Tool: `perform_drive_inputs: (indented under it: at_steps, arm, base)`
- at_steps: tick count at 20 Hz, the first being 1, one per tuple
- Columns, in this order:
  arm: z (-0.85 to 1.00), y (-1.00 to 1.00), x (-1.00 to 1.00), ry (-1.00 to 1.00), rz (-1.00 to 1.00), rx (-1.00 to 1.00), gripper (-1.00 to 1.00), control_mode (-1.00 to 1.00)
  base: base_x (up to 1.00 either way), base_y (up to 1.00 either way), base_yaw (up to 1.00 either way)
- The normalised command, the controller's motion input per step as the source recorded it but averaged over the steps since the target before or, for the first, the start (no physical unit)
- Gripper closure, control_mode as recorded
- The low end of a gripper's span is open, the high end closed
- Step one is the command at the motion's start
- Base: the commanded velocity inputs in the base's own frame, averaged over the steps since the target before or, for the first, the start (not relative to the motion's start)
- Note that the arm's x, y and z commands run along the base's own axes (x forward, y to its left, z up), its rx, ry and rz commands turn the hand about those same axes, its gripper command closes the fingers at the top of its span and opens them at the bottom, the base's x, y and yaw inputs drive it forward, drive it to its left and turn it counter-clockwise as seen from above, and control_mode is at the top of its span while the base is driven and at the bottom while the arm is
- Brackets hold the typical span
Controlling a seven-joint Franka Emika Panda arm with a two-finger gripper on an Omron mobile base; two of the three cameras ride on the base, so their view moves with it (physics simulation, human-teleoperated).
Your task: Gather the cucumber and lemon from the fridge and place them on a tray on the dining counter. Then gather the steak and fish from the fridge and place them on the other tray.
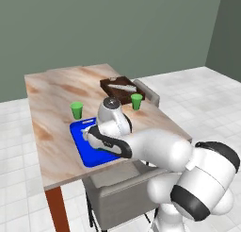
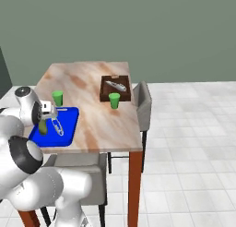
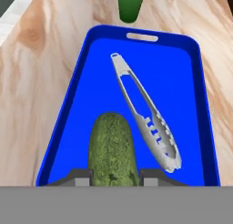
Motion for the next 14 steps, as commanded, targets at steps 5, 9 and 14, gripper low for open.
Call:
perform_drive_inputs:
  at_steps: [5,9,14]
  arm:
    - [-0.21,0.18,0.26,0.00,0.05,0.00,-1.00,-1.00]
    - [-0.06,0.09,0.12,0.00,0.05,0.00,-1.00,-1.00]
    - [0.31,0.14,-0.11,-0.05,0.02,0.00,-1.00,-1.00]
  base:
    - [0.00,0.00,0.00]
    - [0.00,0.00,0.00]
    - [0.00,0.00,0.00]
